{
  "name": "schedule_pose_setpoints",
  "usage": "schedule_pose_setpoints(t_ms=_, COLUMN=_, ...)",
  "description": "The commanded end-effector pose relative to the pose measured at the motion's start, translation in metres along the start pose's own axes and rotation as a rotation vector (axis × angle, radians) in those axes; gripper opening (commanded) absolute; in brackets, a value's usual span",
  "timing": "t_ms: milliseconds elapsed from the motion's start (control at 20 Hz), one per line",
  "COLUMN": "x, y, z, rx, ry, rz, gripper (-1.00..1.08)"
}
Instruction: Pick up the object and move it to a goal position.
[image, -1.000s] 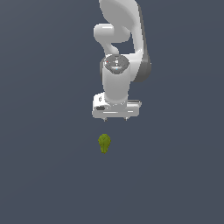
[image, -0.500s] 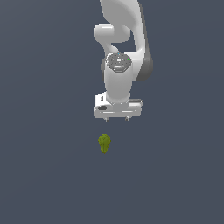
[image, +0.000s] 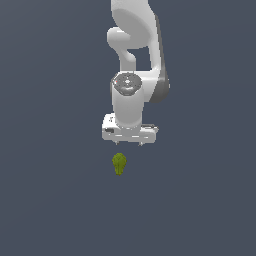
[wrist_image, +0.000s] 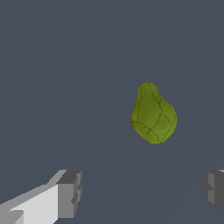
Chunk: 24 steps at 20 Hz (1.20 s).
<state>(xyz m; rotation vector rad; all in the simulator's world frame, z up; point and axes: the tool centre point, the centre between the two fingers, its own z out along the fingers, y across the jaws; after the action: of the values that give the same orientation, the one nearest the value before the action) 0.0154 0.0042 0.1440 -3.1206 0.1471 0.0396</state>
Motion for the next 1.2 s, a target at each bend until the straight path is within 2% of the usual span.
schedule_pose_setpoints(t_ms=0, x=0.010, y=0.009, z=0.010, rx=-0.001, ry=0.005, rz=0.062, gripper=1.00)
schedule_pose_setpoints(t_ms=500, x=0.040, y=0.040, z=0.045, rx=-0.010, ry=0.025, rz=0.270, gripper=1.00)
schedule_pose_setpoints(t_ms=1150, x=0.044, y=0.046, z=0.064, rx=-0.012, ry=0.027, rz=0.299, gripper=1.00)
